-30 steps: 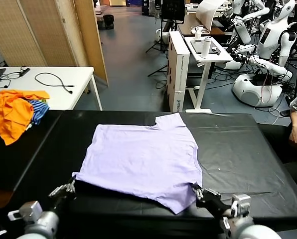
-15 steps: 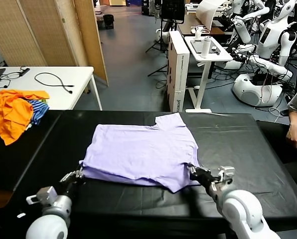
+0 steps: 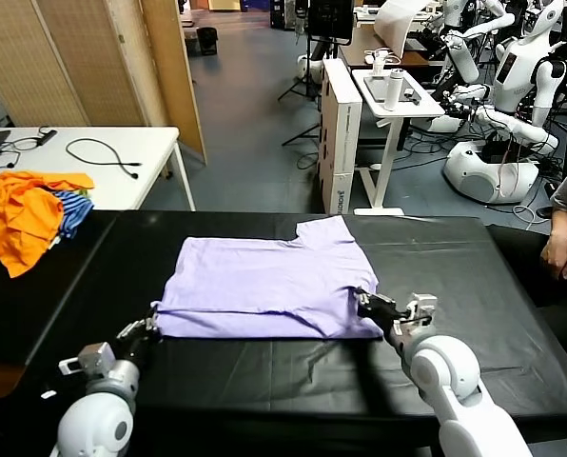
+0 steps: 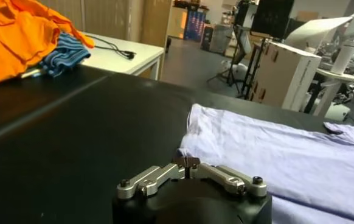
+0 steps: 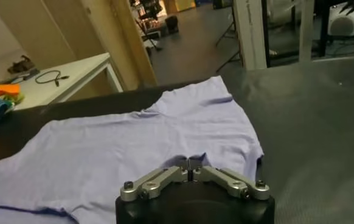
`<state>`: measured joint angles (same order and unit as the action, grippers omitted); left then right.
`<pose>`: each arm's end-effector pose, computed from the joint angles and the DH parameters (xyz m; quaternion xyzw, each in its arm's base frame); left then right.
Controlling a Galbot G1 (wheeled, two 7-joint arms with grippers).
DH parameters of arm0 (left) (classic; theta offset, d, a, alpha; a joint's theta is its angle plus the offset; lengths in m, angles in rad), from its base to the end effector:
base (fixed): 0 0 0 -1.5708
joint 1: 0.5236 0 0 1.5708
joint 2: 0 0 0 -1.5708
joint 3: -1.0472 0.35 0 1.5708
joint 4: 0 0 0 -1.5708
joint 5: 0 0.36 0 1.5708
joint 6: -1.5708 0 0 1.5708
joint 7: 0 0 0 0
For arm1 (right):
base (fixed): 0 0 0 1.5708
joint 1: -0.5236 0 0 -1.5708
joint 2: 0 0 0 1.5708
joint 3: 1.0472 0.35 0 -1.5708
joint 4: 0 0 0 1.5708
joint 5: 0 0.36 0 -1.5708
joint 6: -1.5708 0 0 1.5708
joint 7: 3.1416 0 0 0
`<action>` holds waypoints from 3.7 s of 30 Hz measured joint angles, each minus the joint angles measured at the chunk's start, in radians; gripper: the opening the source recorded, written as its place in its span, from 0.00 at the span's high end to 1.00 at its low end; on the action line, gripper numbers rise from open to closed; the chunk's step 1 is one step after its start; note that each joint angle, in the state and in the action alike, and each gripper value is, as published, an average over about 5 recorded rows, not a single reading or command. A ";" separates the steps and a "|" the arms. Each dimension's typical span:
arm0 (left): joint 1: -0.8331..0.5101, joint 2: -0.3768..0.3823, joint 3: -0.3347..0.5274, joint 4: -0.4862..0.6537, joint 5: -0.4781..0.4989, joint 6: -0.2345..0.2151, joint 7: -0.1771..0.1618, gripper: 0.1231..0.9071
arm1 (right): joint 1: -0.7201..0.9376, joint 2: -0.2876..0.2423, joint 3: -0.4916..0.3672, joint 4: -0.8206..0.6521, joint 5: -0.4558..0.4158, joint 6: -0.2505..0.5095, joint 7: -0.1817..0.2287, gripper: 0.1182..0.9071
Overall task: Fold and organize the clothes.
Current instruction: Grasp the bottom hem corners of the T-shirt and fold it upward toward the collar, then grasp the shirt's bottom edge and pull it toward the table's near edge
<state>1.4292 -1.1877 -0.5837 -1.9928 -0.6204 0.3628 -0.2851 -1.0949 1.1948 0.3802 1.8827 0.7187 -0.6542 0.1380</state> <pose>0.2369 0.0940 -0.2897 0.0656 -0.9772 0.0850 0.1832 0.3272 -0.0424 -0.2567 0.1226 -0.9535 -0.1116 0.2518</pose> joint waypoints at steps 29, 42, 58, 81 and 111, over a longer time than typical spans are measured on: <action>-0.010 0.018 0.033 -0.003 -0.001 0.043 -0.010 0.19 | -0.125 -0.067 0.074 0.176 0.052 -0.082 0.010 0.01; 0.068 -0.004 0.022 -0.051 0.039 0.051 -0.002 0.00 | -0.221 -0.099 0.102 0.225 -0.006 -0.082 -0.017 0.00; 0.072 -0.013 0.026 -0.026 0.044 0.044 0.007 0.09 | -0.269 -0.101 0.109 0.223 -0.023 -0.082 -0.024 0.17; 0.090 -0.018 0.036 -0.021 0.063 0.037 0.008 0.90 | -0.305 -0.101 0.109 0.237 -0.031 -0.082 -0.004 0.97; 0.437 0.049 -0.044 -0.297 0.031 0.109 -0.095 0.96 | -0.696 -0.115 0.191 0.552 -0.158 -0.082 0.030 0.79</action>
<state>1.8658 -1.1392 -0.6273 -2.2898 -0.5895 0.4717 -0.3799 -1.7905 1.0793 0.5707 2.4350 0.5608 -0.7363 0.1680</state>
